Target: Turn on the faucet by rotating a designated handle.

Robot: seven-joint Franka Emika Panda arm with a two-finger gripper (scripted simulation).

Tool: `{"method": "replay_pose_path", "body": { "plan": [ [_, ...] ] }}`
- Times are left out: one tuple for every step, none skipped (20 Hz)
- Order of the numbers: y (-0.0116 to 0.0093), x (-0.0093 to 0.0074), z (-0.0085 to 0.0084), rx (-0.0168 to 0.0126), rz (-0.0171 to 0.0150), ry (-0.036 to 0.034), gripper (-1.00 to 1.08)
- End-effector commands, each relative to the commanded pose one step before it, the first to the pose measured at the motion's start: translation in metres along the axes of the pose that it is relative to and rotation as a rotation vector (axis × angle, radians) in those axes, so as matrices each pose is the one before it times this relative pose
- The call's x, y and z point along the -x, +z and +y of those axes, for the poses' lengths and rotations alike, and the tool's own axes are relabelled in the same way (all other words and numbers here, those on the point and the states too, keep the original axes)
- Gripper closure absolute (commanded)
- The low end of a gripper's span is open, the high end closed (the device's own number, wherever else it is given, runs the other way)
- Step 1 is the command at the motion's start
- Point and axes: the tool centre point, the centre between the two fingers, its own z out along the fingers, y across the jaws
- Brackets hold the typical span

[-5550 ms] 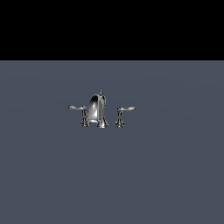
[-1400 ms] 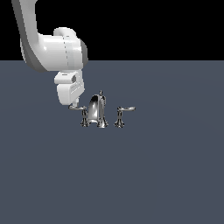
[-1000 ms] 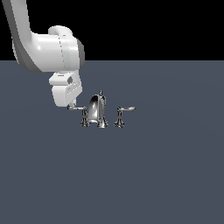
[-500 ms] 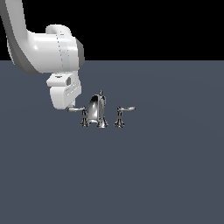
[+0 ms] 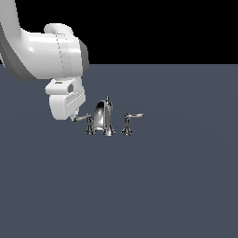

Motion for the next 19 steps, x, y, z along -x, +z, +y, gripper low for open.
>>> {"method": "replay_pose_path", "body": {
  "plan": [
    [-0.00019,-0.0031,0.01079,0.00744,0.00441,-0.00046,1.08],
    [0.00007,-0.00055,0.00314,0.00064,-0.00004,-0.00027,1.08],
    [0.0,0.0,0.0,0.0,0.0,0.0,1.08],
    [0.00013,0.00342,-0.0036,-0.00326,-0.00334,-0.01788,1.08],
    [-0.00003,-0.00341,0.00175,0.00025,0.00022,0.00115,1.08],
    [-0.00003,-0.00343,0.00175,0.00025,0.00022,0.00115,1.08],
    [-0.00003,-0.00344,0.00176,0.00025,0.00022,0.00115,1.08],
    [0.0,-0.00355,0.00173,0.00029,0.00025,0.00133,1.08],
    [-0.00003,-0.00347,0.00178,0.00025,0.00021,0.00115,1.08],
    [-0.00003,-0.00349,0.00179,0.00025,0.00021,0.00115,1.08],
    [-0.00001,-0.0036,0.00176,0.00029,0.00025,0.00133,1.08],
    [-0.00003,-0.00352,0.0018,0.00025,0.00021,0.00115,1.08],
    [-0.00001,-0.00363,0.00177,0.00029,0.00025,0.00133,1.08],
    [-0.00004,-0.00355,0.00182,0.00025,0.00021,0.00115,1.08],
    [-0.00004,-0.00356,0.00182,0.00025,0.00021,0.00115,1.08],
    [-0.00001,-0.00367,0.00179,0.00029,0.00024,0.00133,1.08],
    [-0.00004,-0.0036,0.00183,0.00026,0.00021,0.00115,1.08],
    [-0.00002,-0.00371,0.00179,0.0003,0.00024,0.00133,1.08],
    [0.0,0.0,0.0,0.0,0.0,0.0,1.08]
  ]
}}
